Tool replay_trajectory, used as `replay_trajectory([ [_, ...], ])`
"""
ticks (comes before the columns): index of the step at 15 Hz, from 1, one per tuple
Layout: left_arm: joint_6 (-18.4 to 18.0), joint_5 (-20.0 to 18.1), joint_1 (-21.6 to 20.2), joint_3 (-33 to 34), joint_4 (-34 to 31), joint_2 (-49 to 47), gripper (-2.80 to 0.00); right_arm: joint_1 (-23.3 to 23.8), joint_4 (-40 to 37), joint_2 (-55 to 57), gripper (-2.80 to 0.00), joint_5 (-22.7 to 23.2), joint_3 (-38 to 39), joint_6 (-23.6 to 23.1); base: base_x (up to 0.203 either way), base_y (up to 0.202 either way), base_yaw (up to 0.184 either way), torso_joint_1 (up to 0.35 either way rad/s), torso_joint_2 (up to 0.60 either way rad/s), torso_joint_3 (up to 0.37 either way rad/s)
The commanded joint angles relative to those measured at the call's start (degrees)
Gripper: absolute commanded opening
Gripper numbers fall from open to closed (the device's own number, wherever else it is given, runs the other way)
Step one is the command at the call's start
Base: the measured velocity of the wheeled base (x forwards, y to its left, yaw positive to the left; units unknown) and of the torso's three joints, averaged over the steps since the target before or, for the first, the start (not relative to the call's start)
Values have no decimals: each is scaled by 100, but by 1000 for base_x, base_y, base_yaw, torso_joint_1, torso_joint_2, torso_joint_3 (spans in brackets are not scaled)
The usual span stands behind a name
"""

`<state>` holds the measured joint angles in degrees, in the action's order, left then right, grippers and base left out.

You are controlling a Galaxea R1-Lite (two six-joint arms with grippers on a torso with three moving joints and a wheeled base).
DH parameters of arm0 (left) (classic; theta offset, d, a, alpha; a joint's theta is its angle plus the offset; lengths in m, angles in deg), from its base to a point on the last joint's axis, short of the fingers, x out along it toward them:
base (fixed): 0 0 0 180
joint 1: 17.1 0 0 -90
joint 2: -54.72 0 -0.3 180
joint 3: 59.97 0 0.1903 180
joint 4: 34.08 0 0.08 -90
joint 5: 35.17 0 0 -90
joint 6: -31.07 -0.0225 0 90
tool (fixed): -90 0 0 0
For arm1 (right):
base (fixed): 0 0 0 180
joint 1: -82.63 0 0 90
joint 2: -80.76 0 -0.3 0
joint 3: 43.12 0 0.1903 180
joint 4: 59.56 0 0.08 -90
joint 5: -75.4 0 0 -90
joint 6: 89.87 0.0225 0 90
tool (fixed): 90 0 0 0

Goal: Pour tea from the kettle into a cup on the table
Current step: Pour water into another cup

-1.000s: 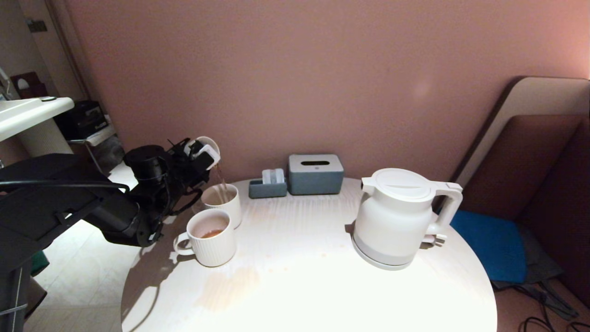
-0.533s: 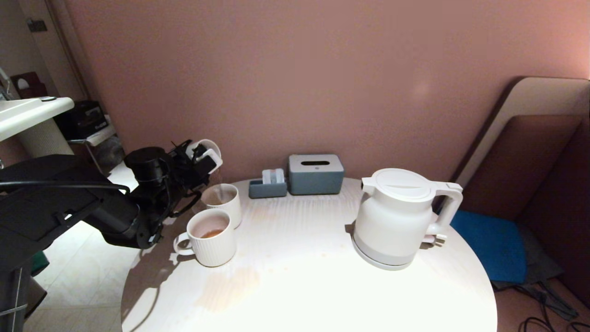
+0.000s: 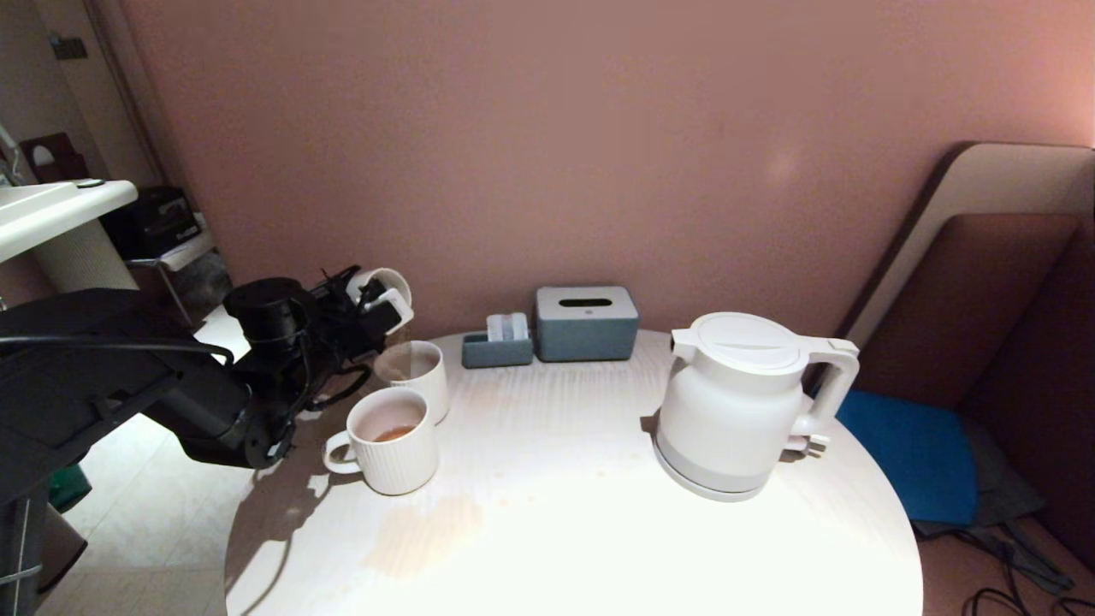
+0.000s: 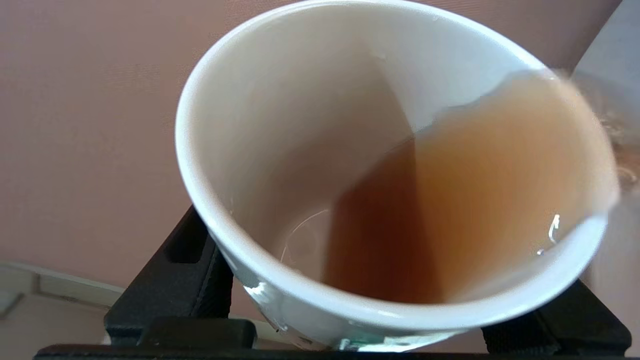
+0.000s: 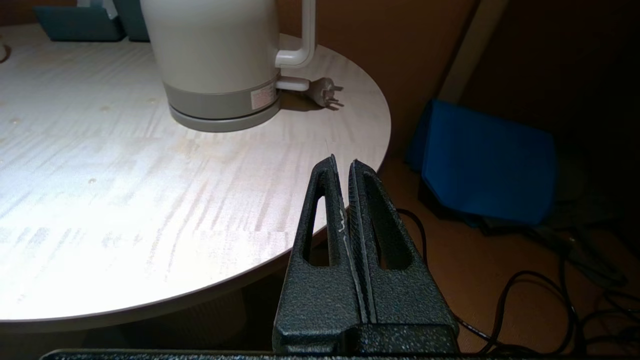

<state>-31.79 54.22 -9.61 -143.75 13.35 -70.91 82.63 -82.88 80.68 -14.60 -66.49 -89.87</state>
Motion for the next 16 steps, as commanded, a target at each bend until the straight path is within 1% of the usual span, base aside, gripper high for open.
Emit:
replay_trajectory([
  [1,-168,-77,-24,0,40,52,-280,0,4,7,-280,0,0,0,0,0,0,0,0,0],
  [5,-405,-202,-55,4,48,66,-280,0,4,7,-280,0,0,0,0,0,0,0,0,0],
  [14,-1009,-220,-55,183,35,101,-280,0,-5,7,-280,0,0,0,0,0,0,0,0,0],
  [16,-1204,-220,-55,188,30,101,-280,0,4,7,-280,0,0,0,0,0,0,0,0,0],
])
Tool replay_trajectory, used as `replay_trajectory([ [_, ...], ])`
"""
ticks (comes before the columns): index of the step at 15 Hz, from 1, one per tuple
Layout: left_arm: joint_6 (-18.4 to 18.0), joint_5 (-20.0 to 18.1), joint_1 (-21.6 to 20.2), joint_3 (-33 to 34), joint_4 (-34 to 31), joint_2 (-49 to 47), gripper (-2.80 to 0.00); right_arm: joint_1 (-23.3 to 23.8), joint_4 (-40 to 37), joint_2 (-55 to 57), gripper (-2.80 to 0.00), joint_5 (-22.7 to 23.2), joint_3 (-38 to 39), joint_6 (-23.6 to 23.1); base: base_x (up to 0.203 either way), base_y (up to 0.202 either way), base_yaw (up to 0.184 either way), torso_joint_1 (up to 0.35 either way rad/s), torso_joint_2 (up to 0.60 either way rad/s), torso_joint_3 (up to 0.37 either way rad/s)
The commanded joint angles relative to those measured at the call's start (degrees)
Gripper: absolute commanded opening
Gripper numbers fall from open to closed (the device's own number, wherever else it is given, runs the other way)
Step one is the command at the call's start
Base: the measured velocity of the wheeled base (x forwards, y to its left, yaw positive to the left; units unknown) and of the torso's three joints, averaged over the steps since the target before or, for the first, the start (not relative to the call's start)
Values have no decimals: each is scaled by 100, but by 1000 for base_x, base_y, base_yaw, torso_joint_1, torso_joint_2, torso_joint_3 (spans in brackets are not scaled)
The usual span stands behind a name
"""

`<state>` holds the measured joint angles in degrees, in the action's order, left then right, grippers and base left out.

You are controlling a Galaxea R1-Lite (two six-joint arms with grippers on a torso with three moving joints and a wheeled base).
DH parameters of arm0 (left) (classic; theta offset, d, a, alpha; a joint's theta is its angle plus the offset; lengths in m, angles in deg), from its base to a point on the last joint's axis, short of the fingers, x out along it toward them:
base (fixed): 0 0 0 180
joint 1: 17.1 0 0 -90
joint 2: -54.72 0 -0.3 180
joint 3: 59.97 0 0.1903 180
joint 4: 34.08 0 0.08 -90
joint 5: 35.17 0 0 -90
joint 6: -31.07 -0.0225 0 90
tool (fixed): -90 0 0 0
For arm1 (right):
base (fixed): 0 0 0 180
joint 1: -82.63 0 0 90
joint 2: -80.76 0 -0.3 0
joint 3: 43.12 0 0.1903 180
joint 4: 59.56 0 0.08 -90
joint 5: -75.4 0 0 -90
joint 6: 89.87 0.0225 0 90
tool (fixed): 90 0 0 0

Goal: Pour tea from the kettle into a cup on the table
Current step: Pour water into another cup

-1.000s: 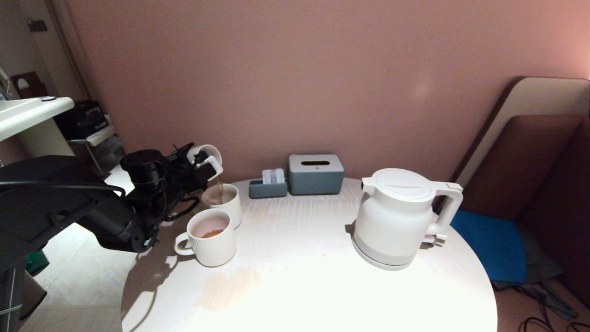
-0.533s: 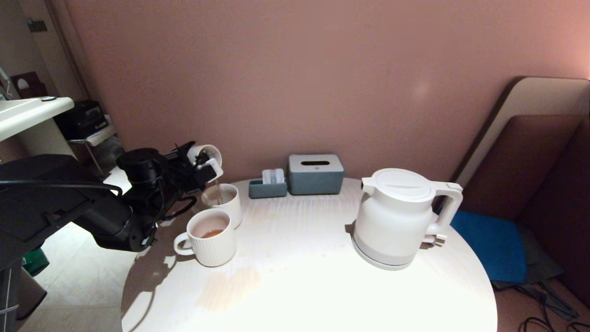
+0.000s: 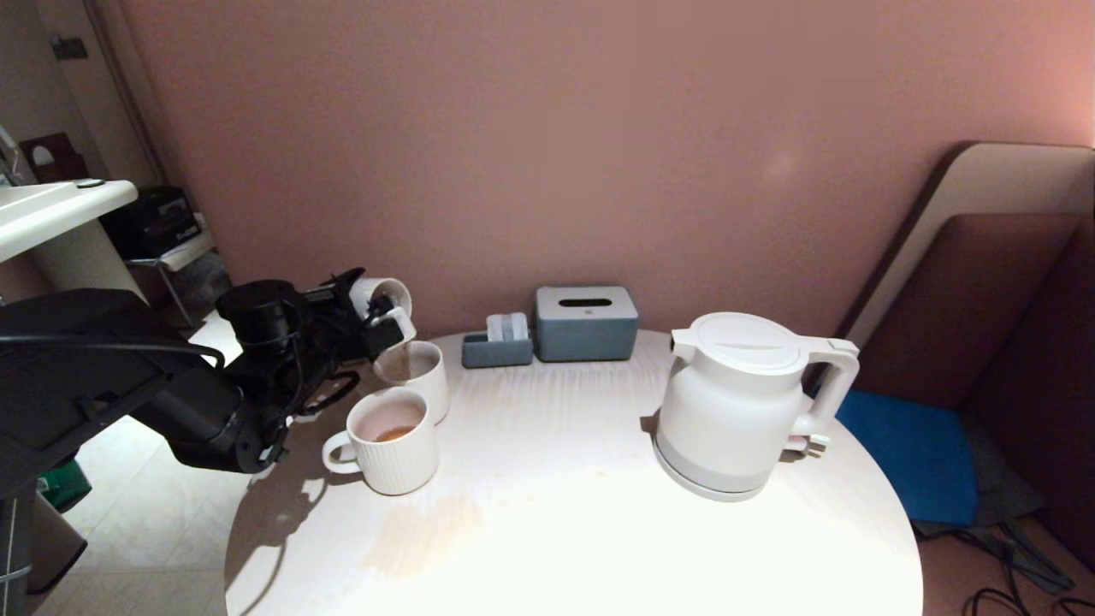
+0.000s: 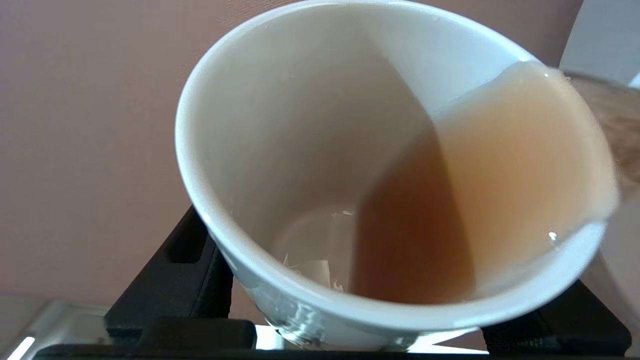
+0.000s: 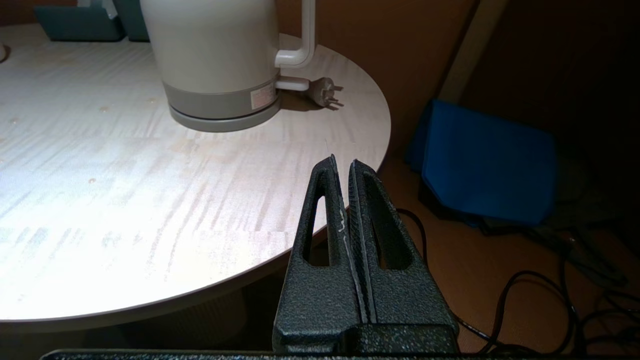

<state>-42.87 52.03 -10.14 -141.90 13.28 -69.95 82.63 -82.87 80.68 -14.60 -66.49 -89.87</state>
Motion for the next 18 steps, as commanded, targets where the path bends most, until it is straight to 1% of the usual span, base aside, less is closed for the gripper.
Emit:
replay_trajectory([
  [1,-181,-1,-2,-1,29,13,-280,0,-3,7,-280,0,0,0,0,0,0,0,0,0],
  [4,-429,-1,-2,-11,3,27,-280,0,3,7,-280,0,0,0,0,0,0,0,0,0],
  [6,-495,-1,-2,-15,-7,48,-280,0,3,7,-280,0,0,0,0,0,0,0,0,0],
  [10,-764,-10,-2,-15,-24,61,-280,0,3,7,-280,0,0,0,0,0,0,0,0,0],
  [14,-1131,-10,7,90,-24,48,-280,0,3,7,-280,0,0,0,0,0,0,0,0,0],
  [16,-1192,-5,2,91,-33,40,-280,0,1,7,-280,0,0,0,0,0,0,0,0,0],
  [18,-1331,-9,-1,116,-17,-5,-280,0,3,7,-280,0,0,0,0,0,0,0,0,0],
])
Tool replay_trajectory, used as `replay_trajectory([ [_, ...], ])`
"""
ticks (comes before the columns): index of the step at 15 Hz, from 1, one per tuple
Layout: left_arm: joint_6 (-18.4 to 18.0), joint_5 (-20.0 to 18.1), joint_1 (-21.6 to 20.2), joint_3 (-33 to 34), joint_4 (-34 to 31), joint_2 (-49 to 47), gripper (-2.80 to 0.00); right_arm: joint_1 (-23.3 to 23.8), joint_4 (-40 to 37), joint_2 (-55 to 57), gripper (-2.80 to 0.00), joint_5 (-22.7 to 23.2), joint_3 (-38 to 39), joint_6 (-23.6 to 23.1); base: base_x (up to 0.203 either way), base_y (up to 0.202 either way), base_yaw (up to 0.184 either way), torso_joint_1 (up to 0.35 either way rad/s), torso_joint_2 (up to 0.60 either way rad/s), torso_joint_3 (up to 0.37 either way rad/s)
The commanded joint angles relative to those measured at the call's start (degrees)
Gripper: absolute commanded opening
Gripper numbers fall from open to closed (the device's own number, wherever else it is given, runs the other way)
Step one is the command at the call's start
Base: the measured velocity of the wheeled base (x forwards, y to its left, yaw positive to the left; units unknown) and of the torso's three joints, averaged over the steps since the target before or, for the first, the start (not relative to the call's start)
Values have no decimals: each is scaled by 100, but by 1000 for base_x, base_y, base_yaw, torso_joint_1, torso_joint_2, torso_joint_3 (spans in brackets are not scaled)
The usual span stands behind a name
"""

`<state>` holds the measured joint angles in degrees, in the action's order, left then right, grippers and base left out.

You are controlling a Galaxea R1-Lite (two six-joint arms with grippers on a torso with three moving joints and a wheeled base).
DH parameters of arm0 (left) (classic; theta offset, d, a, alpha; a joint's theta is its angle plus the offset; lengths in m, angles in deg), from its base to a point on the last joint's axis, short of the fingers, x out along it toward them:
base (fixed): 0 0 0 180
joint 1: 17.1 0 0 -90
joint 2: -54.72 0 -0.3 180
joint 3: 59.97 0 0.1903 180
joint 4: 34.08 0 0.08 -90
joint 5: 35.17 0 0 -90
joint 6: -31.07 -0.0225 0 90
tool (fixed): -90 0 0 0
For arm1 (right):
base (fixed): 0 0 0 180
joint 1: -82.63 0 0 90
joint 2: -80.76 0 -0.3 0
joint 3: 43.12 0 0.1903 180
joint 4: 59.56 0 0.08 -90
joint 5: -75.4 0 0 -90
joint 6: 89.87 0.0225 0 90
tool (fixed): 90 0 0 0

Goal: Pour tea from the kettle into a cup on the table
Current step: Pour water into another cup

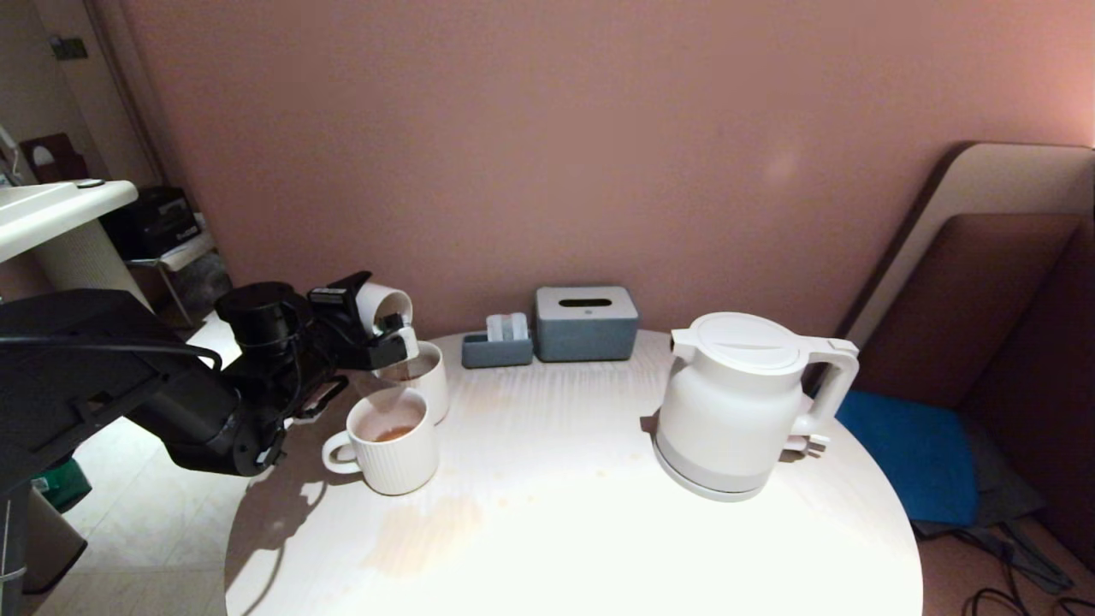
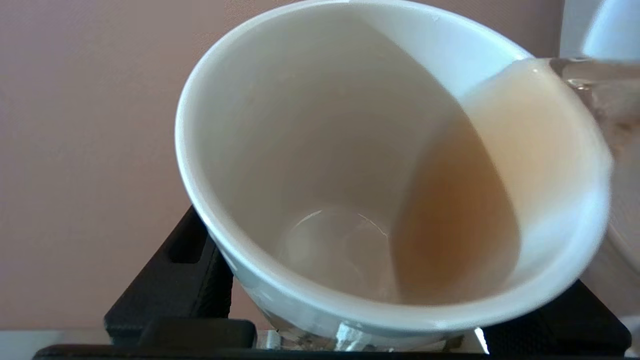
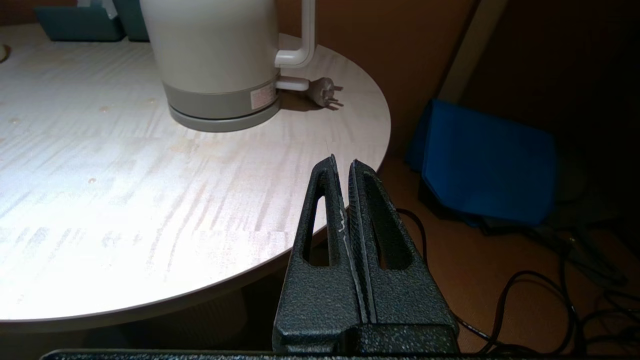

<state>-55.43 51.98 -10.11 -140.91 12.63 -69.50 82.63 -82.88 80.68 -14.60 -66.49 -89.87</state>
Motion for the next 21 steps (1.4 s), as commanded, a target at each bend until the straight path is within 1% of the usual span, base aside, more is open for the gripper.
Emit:
replay_trajectory([
  [1,-87,4,3,18,40,-58,-280,0,4,7,-280,0,0,0,0,0,0,0,0,0],
  [2,-97,4,3,18,40,-49,-280,0,4,7,-280,0,0,0,0,0,0,0,0,0],
  [5,-315,4,4,133,43,-23,-280,0,4,7,-280,0,0,0,0,0,0,0,0,0],
  [7,-368,4,12,124,40,-14,-280,0,4,7,-280,0,0,0,0,0,0,0,0,0],
  [21,-404,4,12,124,40,39,-280,0,-5,7,-280,0,0,0,0,0,0,0,0,0],
])
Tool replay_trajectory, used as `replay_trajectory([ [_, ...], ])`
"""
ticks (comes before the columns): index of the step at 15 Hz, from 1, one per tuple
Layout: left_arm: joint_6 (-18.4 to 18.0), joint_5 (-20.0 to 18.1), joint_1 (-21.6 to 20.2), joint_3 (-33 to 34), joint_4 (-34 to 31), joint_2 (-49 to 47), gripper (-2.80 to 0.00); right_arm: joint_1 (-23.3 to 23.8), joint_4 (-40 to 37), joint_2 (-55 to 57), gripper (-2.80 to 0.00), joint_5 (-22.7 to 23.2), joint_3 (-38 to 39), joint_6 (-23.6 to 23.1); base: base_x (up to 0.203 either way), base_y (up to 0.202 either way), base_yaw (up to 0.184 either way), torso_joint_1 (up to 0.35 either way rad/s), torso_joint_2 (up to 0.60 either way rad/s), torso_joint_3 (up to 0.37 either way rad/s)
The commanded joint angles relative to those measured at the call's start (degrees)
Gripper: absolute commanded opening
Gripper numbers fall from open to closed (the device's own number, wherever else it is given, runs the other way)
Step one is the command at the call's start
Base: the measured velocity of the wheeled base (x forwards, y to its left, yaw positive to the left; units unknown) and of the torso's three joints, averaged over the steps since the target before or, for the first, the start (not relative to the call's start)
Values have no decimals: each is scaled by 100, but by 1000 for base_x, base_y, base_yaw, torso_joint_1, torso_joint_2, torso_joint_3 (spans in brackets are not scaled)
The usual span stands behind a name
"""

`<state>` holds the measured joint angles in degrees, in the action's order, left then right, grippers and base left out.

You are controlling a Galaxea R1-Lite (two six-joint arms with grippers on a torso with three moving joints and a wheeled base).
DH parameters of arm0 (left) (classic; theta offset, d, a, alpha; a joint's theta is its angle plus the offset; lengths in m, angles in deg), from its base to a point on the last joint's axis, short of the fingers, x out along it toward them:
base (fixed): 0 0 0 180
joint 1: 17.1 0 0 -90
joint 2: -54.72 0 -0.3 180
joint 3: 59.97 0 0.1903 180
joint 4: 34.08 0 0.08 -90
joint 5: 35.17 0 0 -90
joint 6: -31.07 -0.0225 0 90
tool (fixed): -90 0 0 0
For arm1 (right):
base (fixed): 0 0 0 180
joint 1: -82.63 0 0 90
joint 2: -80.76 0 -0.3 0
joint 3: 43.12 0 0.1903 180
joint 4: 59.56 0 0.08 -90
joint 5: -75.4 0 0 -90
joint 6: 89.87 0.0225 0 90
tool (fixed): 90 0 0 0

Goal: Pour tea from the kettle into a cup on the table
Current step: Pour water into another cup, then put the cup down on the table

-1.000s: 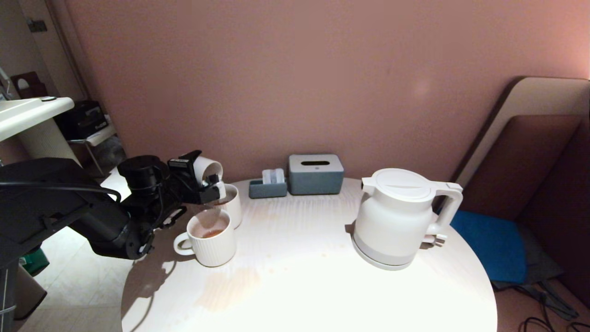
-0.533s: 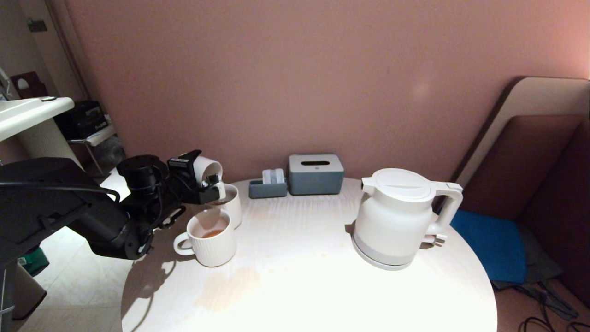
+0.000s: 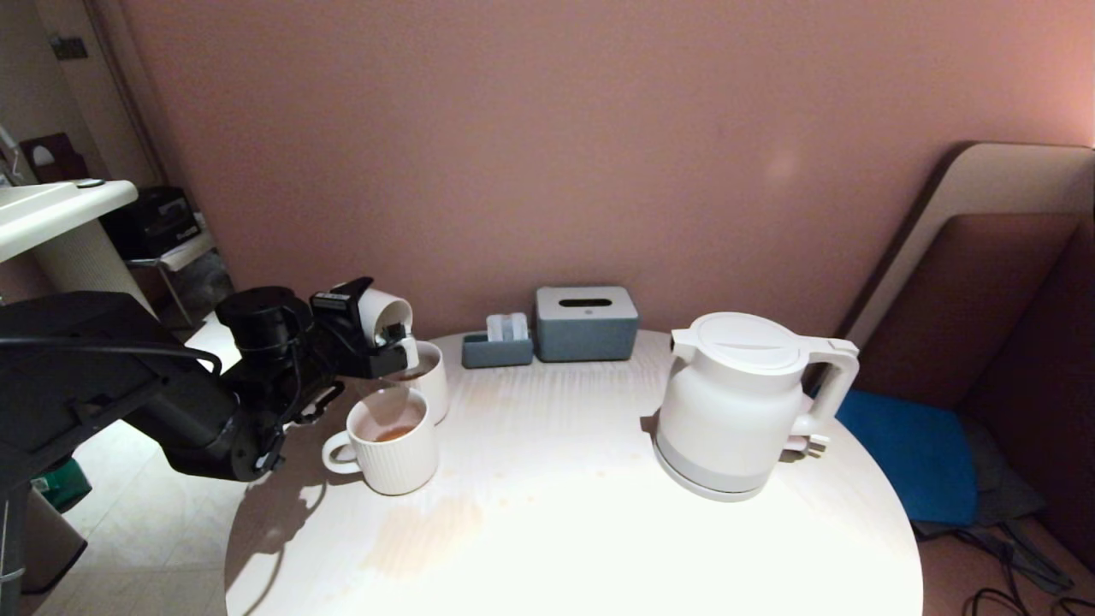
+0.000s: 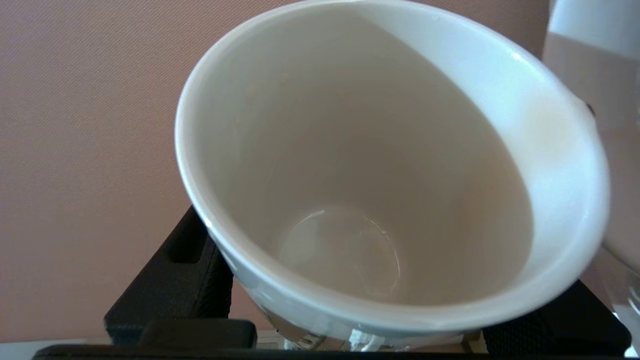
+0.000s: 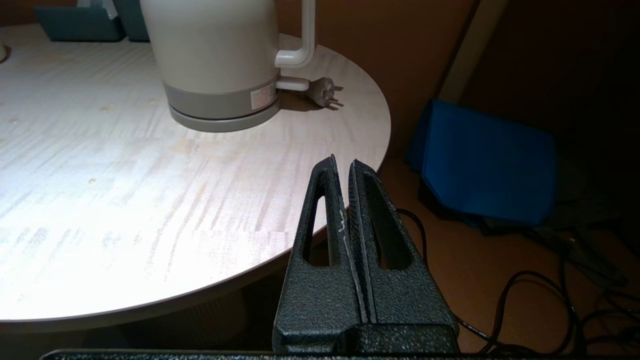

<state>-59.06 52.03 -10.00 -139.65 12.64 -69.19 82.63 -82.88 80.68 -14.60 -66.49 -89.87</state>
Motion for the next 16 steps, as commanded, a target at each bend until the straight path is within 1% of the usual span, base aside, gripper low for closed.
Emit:
replay_trajectory([
  [1,-23,-1,1,-21,39,17,-280,0,4,7,-280,0,0,0,0,0,0,0,0,0],
  [2,52,-1,1,-38,39,26,-280,0,-5,7,-280,0,0,0,0,0,0,0,0,0],
  [4,496,14,1,-21,39,108,-280,0,4,7,-280,0,0,0,0,0,0,0,0,0],
  [5,657,22,-9,-6,39,155,-280,0,4,7,-280,0,0,0,0,0,0,0,0,0],
  [6,875,31,-37,1,38,174,-280,0,4,7,-280,0,0,0,0,0,0,0,0,0],
  [9,1659,43,-290,-11,39,222,-280,0,4,7,-280,0,0,0,0,0,0,0,0,0],
  [11,2360,52,-389,-12,45,238,-280,0,4,7,-280,0,0,0,0,0,0,0,0,0],
  [14,3664,208,-504,-125,-7,303,-280,0,4,7,-280,0,0,0,0,0,0,0,0,0],
  [16,4472,313,-613,-123,-463,655,-280,0,4,7,-280,0,0,0,0,0,0,0,0,0],
])
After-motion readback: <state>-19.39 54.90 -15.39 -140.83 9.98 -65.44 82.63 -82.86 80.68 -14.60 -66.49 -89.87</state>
